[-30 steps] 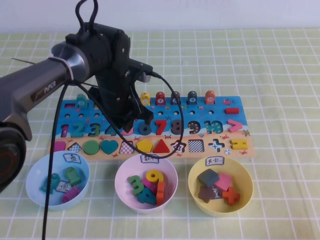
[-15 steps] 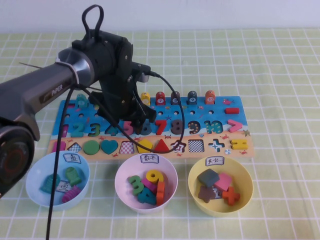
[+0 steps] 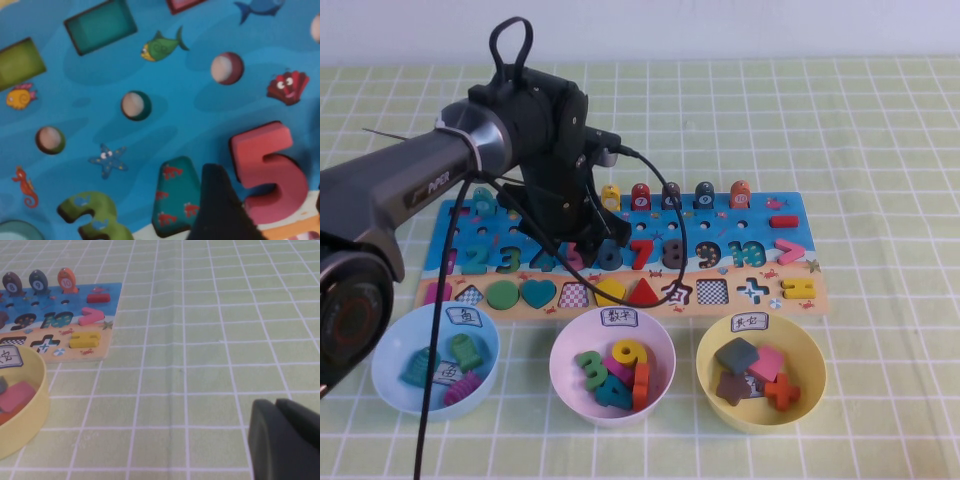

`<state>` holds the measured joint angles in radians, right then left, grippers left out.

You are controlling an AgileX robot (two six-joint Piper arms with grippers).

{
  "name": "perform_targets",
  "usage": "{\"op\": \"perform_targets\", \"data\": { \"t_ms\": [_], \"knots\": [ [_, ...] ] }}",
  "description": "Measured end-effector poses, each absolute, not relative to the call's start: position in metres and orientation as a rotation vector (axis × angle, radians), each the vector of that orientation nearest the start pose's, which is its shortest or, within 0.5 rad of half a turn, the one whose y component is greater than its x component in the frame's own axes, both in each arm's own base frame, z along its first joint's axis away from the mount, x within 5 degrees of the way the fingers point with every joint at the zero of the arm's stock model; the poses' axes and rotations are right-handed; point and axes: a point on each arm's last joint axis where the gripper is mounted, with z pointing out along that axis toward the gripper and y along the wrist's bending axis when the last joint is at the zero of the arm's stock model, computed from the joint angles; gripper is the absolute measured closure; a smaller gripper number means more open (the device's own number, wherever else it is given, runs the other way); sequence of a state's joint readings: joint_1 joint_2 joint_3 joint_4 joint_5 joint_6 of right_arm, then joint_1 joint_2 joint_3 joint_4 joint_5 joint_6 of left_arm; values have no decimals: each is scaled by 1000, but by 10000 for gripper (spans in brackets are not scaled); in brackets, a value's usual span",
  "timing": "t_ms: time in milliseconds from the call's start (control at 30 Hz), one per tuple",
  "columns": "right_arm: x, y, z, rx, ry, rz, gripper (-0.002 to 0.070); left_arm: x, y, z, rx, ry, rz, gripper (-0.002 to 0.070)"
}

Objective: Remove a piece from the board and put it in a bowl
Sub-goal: Pick up the "number 5"

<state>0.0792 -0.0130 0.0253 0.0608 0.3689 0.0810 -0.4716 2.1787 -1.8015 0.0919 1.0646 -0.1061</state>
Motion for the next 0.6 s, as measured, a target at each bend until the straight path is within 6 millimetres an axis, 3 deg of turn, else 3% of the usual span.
{"op": "perform_targets", "data": {
  "t_ms": [600],
  "knots": [
    [52, 6, 172, 40, 1867, 170, 694, 413, -202, 192, 580, 2854, 36, 409]
  ]
}}
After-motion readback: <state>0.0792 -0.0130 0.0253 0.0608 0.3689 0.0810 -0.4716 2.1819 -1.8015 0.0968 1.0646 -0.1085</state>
